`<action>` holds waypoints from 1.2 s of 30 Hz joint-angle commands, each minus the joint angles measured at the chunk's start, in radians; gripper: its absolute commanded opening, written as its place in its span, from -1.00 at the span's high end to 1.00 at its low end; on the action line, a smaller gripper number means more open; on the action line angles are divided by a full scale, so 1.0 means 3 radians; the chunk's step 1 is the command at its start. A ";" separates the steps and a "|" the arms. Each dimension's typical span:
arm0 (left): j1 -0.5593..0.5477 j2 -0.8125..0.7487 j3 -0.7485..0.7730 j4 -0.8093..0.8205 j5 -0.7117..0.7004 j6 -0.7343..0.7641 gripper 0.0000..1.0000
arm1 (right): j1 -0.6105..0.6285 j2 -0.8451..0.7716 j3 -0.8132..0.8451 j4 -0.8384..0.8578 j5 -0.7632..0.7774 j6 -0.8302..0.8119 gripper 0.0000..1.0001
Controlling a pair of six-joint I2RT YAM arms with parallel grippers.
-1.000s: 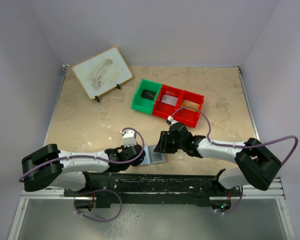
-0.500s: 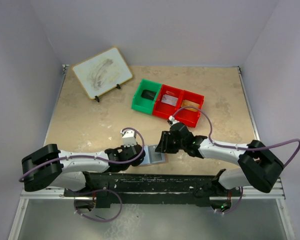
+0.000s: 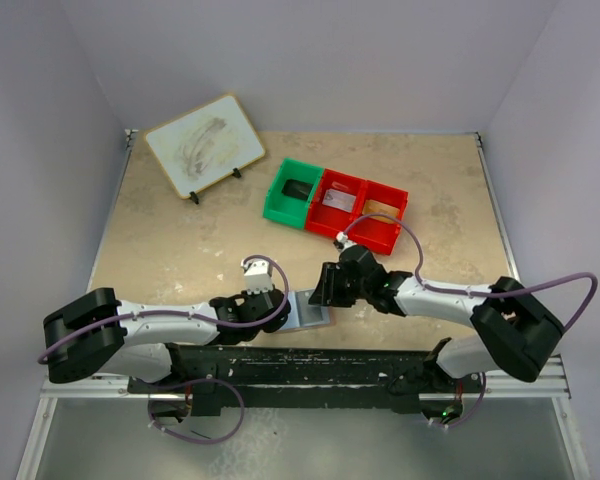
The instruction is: Take the credit cards out of the card holder
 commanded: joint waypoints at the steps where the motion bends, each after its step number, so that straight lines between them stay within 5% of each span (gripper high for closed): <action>1: -0.0024 0.0000 -0.0003 -0.0007 -0.0052 -0.0021 0.99 | 0.0016 0.0075 -0.0038 0.0206 -0.0088 0.0036 0.12; 15: -0.0024 0.0057 0.0012 0.0008 -0.0041 -0.0017 1.00 | 0.0016 -0.0111 -0.0062 0.0195 -0.0204 -0.0006 0.16; 36: -0.0029 0.0047 0.0052 -0.0008 -0.0080 0.0001 1.00 | 0.0016 -0.0288 -0.0275 0.0924 -0.0687 0.0391 0.14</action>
